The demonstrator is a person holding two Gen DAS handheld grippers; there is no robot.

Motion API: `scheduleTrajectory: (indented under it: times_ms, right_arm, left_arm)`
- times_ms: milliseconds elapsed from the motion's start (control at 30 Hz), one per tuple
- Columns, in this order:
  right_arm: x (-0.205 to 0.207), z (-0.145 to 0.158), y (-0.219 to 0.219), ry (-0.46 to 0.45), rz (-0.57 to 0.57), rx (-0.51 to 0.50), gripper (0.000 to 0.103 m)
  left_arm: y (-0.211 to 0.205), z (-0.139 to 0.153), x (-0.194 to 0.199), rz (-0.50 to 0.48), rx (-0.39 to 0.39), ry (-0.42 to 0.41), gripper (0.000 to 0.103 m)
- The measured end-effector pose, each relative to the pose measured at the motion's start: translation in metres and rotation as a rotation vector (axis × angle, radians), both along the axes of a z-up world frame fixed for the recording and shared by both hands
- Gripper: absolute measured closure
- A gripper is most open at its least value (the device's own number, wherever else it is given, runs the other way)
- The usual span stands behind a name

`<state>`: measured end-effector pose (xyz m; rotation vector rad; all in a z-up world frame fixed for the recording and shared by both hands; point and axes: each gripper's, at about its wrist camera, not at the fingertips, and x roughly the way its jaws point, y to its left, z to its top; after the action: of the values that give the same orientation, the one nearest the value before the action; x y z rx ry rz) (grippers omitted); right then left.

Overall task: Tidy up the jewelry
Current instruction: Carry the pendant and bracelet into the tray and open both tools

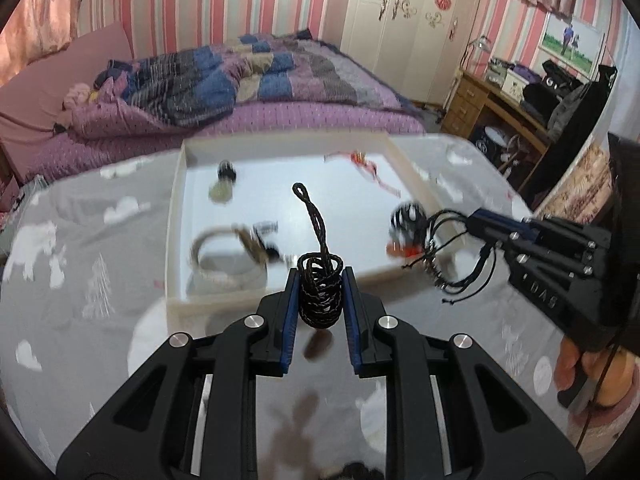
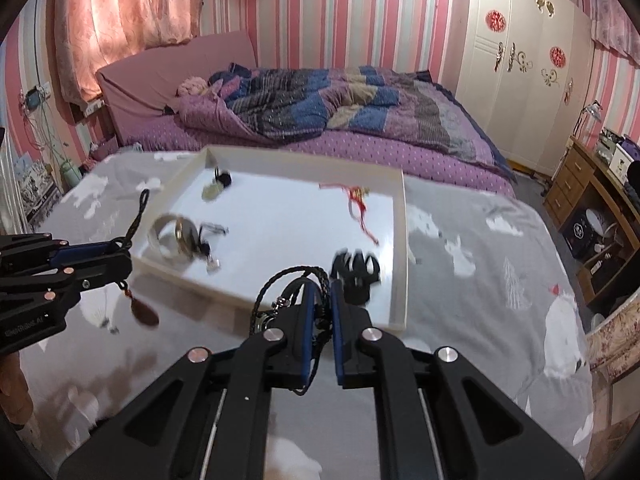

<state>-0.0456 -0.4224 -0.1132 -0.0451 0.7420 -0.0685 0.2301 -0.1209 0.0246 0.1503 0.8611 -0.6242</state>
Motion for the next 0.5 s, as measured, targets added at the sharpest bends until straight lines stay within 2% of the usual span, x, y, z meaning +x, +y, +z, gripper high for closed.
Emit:
scheduleTrajectory:
  times_ms: [167,500]
  right_arm:
    - [0.027,0.01,0.006,-0.026,0.011,0.021,0.095]
    - [0.088,-0.01,-0.008,-0.023,-0.027,0.07,0.095]
  left_arm:
    - [-0.014,0.011,0.026,-0.001,-0.015,-0.014,0.084]
    - [-0.054,-0.027,0.089,0.023,0.023,0.063,0.084]
